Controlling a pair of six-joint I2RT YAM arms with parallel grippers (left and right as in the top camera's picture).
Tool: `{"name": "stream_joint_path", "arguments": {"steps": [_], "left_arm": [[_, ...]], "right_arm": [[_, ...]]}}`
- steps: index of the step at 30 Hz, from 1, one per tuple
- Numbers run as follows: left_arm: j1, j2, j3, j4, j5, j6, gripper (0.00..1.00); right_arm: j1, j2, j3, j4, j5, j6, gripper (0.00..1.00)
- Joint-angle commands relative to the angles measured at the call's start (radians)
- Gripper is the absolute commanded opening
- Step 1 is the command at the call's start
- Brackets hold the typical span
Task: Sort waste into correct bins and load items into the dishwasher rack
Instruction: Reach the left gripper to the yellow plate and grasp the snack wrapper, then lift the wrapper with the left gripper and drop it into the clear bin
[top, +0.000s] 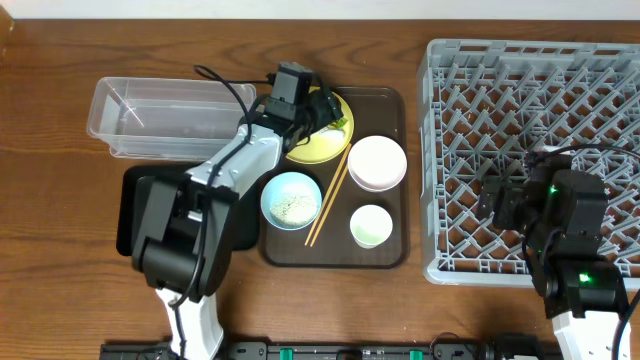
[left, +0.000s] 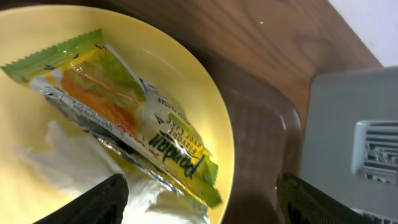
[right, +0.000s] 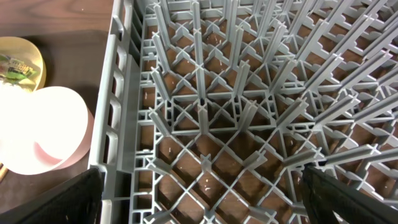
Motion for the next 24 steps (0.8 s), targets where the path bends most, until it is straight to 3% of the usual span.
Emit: {"name": "stream_joint_path", "arguments": {"steps": [1,14,20,24], "left_arm": [[-0.001,0.034,0.02,0.013,-0.012,-0.025,0.79],[-0.001,0.08,0.019,0.015,-0.017,-0.024,0.78],[-0.001,0.091,0.018,0.007,-0.016,-0.024,0.64],[-0.001,0.091,0.018,0.006,-0.016,-0.024,0.47]], "right_arm": [[0.015,-0.004,0.023,-0.002,-0.005,0.008,0.99],[0.015,-0.004,0.023,-0.007,-0.005,0.008,0.99],[0.015,-0.004,0.023,-0.008,-0.005,0.008,0.99],[0.015,-0.004,0.023,-0.008,-0.005,0.008,0.99]]}}
